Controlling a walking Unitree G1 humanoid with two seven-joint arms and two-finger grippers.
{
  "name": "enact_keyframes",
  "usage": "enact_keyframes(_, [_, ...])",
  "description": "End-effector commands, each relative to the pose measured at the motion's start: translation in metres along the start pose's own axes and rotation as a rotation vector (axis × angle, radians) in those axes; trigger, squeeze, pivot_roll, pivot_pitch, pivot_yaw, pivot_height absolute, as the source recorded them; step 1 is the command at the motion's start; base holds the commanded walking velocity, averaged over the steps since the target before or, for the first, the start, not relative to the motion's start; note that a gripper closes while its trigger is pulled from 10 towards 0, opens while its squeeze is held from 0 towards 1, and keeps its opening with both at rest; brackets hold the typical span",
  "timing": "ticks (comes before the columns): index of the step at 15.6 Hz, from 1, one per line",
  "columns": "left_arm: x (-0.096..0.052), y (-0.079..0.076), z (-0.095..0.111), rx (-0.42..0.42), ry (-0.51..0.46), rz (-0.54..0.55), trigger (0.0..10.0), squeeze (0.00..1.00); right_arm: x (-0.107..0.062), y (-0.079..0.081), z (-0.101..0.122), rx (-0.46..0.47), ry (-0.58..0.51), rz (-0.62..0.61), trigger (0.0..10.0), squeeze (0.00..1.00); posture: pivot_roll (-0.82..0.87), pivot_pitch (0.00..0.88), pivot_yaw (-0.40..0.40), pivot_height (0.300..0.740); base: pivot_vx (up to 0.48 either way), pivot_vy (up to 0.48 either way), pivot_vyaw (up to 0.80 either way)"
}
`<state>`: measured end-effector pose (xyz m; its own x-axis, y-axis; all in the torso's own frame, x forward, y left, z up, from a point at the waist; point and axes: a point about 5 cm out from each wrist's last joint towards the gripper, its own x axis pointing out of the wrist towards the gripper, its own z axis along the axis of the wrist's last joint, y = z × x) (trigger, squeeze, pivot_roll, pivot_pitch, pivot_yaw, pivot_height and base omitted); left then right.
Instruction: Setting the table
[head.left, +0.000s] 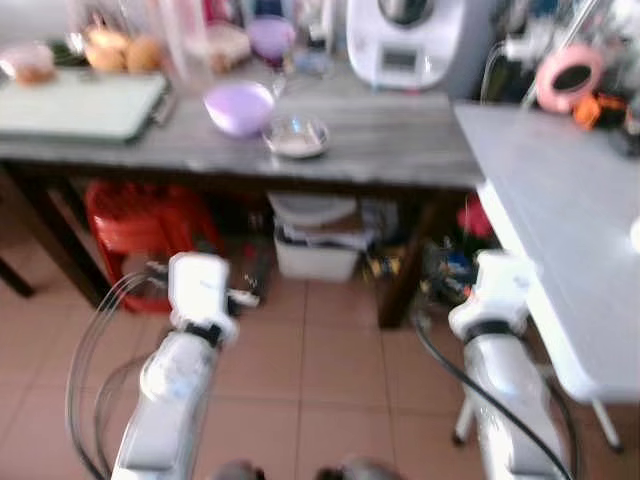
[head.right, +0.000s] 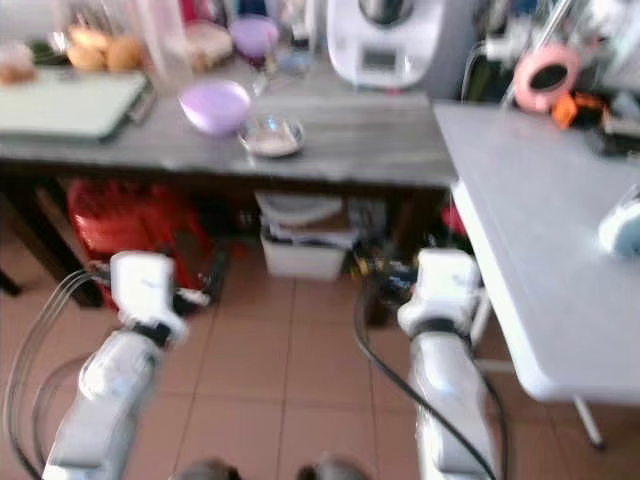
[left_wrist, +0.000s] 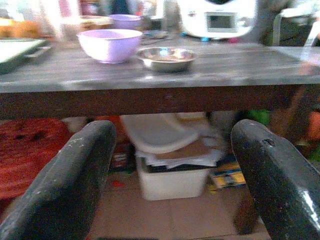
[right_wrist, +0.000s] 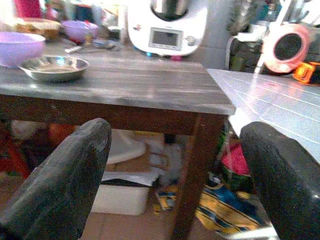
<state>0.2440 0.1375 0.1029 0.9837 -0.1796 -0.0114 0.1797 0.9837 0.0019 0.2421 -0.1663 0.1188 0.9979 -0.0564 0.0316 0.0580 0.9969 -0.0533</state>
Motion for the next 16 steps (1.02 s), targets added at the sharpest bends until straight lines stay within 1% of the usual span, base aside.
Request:
enact_keyframes(1, [0.001, -0.002, 0.004, 0.000, -0.010, -0.010, 10.0, 0.00, 0.002, -0.002, 0.001, 0.000, -0.001, 0.001, 10.0, 0.00, 0.02, 0.000, -0.016, 0.740, 0.000, 0.000, 0.00])
enact_keyframes(3, [0.003, -0.003, 0.006, 0.006, -0.013, -0.024, 10.0, 0.00, 0.003, -0.002, 0.000, 0.002, 0.003, -0.001, 10.0, 0.00, 0.02, 0.000, -0.006, 0.740, 0.000, 0.000, -0.21])
enact_keyframes(5, [0.005, -0.004, 0.007, 0.006, -0.015, -0.030, 10.0, 0.00, 0.004, -0.002, 0.001, 0.003, 0.000, -0.001, 10.0, 0.00, 0.01, 0.000, -0.005, 0.740, 0.000, -0.242, -0.42])
enact_keyframes(8, [0.006, -0.005, 0.008, 0.002, -0.022, -0.032, 10.0, 0.00, 0.007, -0.002, 0.002, 0.001, -0.004, 0.002, 10.0, 0.00, 0.02, 0.000, -0.014, 0.740, 0.000, -0.304, 0.00])
enact_keyframes(9, [0.006, -0.005, 0.008, 0.001, -0.022, -0.028, 10.0, 0.00, 0.006, -0.002, 0.001, 0.002, -0.001, 0.002, 10.0, 0.00, 0.02, 0.000, -0.013, 0.740, 0.000, -0.315, -0.40])
enact_keyframes(13, [0.006, -0.003, 0.010, 0.005, -0.022, -0.029, 10.0, 0.00, 0.008, -0.001, 0.002, 0.002, -0.006, 0.006, 10.0, 0.00, 0.02, 0.007, -0.002, 0.740, 0.000, -0.321, 0.00])
enact_keyframes(15, [0.008, -0.002, 0.011, 0.006, -0.025, -0.030, 10.0, 0.00, 0.013, 0.001, 0.005, 0.006, -0.014, 0.009, 10.0, 0.00, 0.02, 0.008, 0.003, 0.740, 0.000, -0.326, 0.00])
enact_keyframes(16, [0.008, -0.002, 0.012, 0.009, -0.027, -0.033, 10.0, 0.00, 0.014, 0.002, 0.005, 0.008, -0.017, 0.009, 10.0, 0.00, 0.02, 0.012, 0.003, 0.740, 0.000, -0.326, -0.62])
